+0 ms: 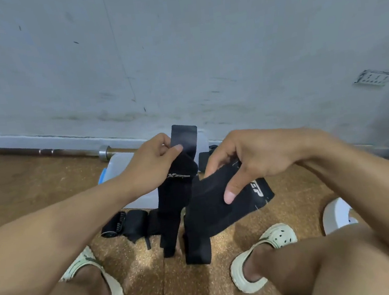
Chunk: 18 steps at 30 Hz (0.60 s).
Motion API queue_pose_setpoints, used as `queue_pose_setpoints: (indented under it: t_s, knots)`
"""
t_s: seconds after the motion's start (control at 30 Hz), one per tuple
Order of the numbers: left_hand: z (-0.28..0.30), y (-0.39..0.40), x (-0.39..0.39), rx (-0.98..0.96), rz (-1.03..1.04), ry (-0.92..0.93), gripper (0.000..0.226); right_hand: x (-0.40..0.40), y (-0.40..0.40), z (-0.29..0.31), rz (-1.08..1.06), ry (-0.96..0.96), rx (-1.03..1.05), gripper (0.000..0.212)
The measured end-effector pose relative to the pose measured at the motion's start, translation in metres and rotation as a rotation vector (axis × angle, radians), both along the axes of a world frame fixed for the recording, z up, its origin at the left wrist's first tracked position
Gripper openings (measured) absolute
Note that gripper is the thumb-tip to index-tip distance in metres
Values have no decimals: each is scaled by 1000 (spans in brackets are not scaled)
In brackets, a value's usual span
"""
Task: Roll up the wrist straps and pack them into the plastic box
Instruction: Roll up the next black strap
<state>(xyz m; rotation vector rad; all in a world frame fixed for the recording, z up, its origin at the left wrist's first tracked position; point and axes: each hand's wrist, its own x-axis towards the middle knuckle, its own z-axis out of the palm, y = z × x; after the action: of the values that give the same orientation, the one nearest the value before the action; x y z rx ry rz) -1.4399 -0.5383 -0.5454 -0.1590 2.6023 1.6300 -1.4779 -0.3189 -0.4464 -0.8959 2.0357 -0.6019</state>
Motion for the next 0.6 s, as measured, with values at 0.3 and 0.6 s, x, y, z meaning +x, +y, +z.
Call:
queue_pose_setpoints:
  t_s: [0.3, 0.6]
  knots:
    - [-3, 11, -2, 283, -83, -111, 24, -28, -6, -23, -278, 485, -77, 43]
    - [-4, 18, 0, 259, -62, -53, 32, -42, 6, -35, -503, 352, -213, 57]
